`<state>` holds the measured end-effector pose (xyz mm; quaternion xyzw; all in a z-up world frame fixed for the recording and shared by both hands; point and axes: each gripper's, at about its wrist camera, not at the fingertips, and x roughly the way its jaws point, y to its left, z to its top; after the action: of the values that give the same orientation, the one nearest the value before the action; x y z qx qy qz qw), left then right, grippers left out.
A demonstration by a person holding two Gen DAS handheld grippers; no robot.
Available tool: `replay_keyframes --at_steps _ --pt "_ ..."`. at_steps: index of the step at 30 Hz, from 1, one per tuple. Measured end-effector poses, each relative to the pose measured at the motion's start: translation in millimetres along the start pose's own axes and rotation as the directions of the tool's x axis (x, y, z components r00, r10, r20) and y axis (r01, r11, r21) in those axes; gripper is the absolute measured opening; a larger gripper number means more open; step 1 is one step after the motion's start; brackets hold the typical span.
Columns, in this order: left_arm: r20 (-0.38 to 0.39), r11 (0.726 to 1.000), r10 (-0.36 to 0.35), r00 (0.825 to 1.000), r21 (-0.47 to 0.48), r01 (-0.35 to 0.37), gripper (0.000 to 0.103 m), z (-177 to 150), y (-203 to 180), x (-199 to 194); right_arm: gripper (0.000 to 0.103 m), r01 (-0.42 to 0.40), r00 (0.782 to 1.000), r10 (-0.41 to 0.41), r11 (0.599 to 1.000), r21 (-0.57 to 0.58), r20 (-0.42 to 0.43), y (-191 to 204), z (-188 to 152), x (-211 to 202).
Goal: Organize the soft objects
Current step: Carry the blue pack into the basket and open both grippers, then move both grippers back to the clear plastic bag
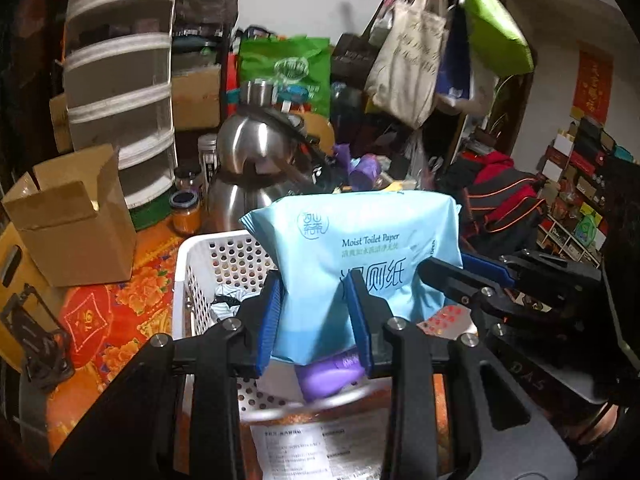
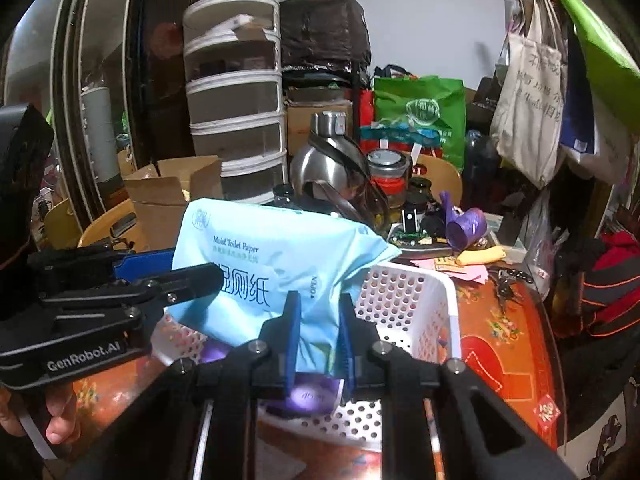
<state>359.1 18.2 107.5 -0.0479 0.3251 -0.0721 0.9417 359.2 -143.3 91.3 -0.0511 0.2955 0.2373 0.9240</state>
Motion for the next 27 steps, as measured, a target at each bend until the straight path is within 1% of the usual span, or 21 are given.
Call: replay_keyframes --at_steps 1,3,7,10,12,13,14,15,16,17,18,19,20,23,27 --pt "-0.016 1.000 0.014 1.000 0.000 -0.014 0.030 1 1 11 0.016 -0.002 1.000 0.002 1.000 0.006 -0.011 -1 -2 7" --pt "-0.044 1.000 0.018 0.999 -0.009 -0.018 0.030 -3 6 26 0.016 -0.001 0.999 0.002 1.000 0.010 -0.033 -4 -5 20" --pt "-0.067 0.999 0.031 0.997 -0.031 -0.034 0.030 -3 14 47 0.016 0.005 0.998 -0.004 1.000 0.012 -0.055 -4 -10 37" --pt "-0.095 0.998 0.035 0.995 -0.040 -0.039 0.030 -4 20 61 0.018 0.017 0.996 -0.016 1.000 0.014 -0.092 -6 -15 50" --pt "-0.104 0.998 0.034 0.994 -0.049 -0.039 0.033 -7 25 67 0.020 0.029 0.993 -0.026 0.999 0.031 -0.114 -11 -15 53" --pt "-0.108 0.997 0.042 0.993 -0.054 -0.048 0.034 -9 28 69 0.020 0.037 0.993 -0.031 0.998 0.045 -0.117 -14 -15 53" --pt "-0.112 0.997 0.040 0.993 -0.059 -0.047 0.038 -11 31 70 0.021 0.034 0.994 -0.028 0.998 0.057 -0.105 -17 -14 49" --pt "-0.113 0.997 0.035 0.993 -0.069 -0.043 0.044 -13 35 70 0.026 0.041 0.995 -0.035 0.997 0.066 -0.097 -20 -14 45" --pt "-0.111 0.996 0.034 0.993 -0.076 -0.043 0.047 -15 39 69 0.037 0.047 0.994 -0.040 0.996 0.073 -0.100 -23 -13 44" --pt "-0.104 0.996 0.036 0.994 -0.081 -0.044 0.054 -16 41 67 0.046 0.050 0.993 -0.042 0.996 0.078 -0.107 -25 -13 42" --pt "-0.093 0.995 0.040 0.995 -0.084 -0.048 0.059 -18 44 65 0.062 0.056 0.993 -0.047 0.996 0.076 -0.108 -26 -14 40" --pt "-0.086 0.995 0.041 0.995 -0.085 -0.048 0.062 -18 45 62 0.068 0.072 0.993 -0.065 0.995 0.067 -0.103 -26 -16 38" --pt "-0.080 0.995 0.040 0.996 -0.089 -0.047 0.066 -19 46 59 0.068 0.089 0.991 -0.083 0.994 0.058 -0.102 -27 -17 36" --pt "-0.081 0.994 0.021 0.996 -0.101 -0.029 0.076 -19 47 54 0.069 0.073 0.990 -0.061 0.993 0.092 -0.127 -31 -19 36" --pt "-0.091 0.997 0.016 0.996 -0.078 -0.024 0.078 -22 39 48 0.071 0.081 0.989 -0.067 0.992 0.096 -0.134 -30 -23 30"
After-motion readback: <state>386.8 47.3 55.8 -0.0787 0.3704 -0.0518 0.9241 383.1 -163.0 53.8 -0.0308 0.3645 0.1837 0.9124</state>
